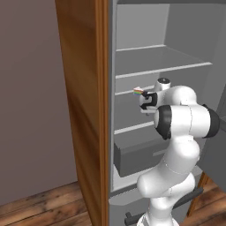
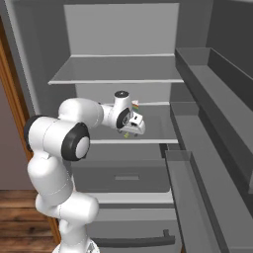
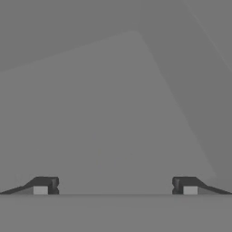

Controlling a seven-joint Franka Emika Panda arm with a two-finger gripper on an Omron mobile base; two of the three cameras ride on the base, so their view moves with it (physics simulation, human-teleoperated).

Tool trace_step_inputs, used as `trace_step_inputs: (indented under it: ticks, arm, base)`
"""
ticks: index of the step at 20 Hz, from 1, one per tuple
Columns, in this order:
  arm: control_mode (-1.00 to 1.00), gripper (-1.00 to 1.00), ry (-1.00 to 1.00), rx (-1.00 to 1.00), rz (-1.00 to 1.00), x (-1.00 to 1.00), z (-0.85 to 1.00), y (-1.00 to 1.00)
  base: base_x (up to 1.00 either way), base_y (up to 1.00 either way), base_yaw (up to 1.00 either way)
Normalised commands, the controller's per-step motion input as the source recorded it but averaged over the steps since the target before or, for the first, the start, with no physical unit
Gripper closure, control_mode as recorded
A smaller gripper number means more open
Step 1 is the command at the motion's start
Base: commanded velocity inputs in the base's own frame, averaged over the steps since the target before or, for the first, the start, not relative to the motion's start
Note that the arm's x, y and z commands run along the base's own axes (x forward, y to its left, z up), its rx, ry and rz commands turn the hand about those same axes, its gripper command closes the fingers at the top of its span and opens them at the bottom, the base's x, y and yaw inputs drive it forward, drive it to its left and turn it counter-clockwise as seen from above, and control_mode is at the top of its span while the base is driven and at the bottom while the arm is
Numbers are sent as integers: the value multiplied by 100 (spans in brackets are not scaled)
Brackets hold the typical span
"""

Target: Take the lemon wedge from the fridge and place it on the plate with fish on the dining counter.

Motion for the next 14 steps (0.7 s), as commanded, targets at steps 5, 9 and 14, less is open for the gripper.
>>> trace_step_inputs:
  ticks: [5,9,14]
  arm:
    - [-100,-100,0,0,0,0,0,0]
    - [-100,-100,0,0,0,0,-7,0]
    - [-100,-100,0,0,0,0,-12,0]
  base:
    - [0,0,0]
    - [0,0,0]
    - [0,0,0]
